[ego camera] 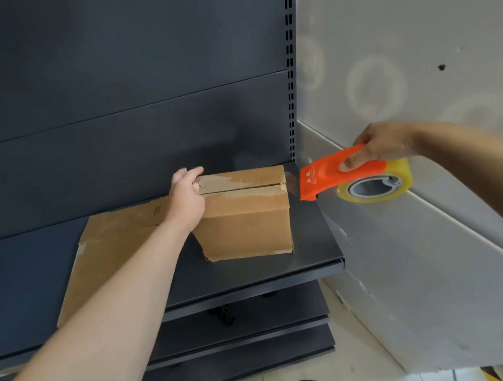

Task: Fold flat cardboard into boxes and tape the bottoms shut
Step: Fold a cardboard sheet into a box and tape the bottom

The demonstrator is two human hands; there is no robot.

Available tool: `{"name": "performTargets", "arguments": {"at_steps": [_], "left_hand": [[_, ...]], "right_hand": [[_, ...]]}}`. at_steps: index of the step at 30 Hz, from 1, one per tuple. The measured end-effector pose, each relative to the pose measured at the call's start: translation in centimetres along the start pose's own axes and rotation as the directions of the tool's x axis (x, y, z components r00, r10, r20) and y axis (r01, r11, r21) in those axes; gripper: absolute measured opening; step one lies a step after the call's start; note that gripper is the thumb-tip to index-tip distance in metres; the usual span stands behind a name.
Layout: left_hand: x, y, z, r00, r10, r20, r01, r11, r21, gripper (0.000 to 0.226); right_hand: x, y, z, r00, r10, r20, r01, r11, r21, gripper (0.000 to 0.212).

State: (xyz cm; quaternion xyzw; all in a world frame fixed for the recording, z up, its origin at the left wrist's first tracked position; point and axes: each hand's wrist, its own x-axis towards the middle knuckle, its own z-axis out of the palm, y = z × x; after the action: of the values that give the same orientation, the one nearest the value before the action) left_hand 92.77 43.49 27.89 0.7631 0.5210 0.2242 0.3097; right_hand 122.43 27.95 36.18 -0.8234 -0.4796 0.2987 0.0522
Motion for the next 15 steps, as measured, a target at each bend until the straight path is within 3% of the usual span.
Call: {"name": "performTargets", "arguments": {"at_steps": [2,4,8,12,15], "left_hand": [[-0.5,1.2,0.3,0.986,0.165,-0.009,-0.156,0.951,0.266,0.058],[-1.0,2.7,1.3,0.961,0.274,0.03,-0.268,0.902,0.339,0.047],[-1.5,5.8,4.3,0.979,0.122,0.162,-0.177,0.905,0.387,0.043],[-1.4,6.9,6.2,0.954,0.019,0.301,-0.202,0.78,0.592,0.068],[-1.3,7.0,6.2,0.943,-0.022,0.331,-0.192,0.777,0.599,0.071]], "right_hand": [[0.2,-0.2,0.2,1.0,0.0,-0.011,0.0,1.0,-0.014,0.048],[0.4,-0.5,0.4,1.0,0.002,-0.01,-0.002,1.0,-0.029,0.052],[0.7,-0.9,0.9,1.0,0.007,-0.001,-0.007,1.0,-0.015,0.054],[0.8,-1.1,1.1,1.0,0.021,-0.011,-0.021,1.0,-0.02,0.057],[0.8,-1.1,1.3,1.0,0.018,-0.016,-0.019,0.999,-0.032,0.054]]}}
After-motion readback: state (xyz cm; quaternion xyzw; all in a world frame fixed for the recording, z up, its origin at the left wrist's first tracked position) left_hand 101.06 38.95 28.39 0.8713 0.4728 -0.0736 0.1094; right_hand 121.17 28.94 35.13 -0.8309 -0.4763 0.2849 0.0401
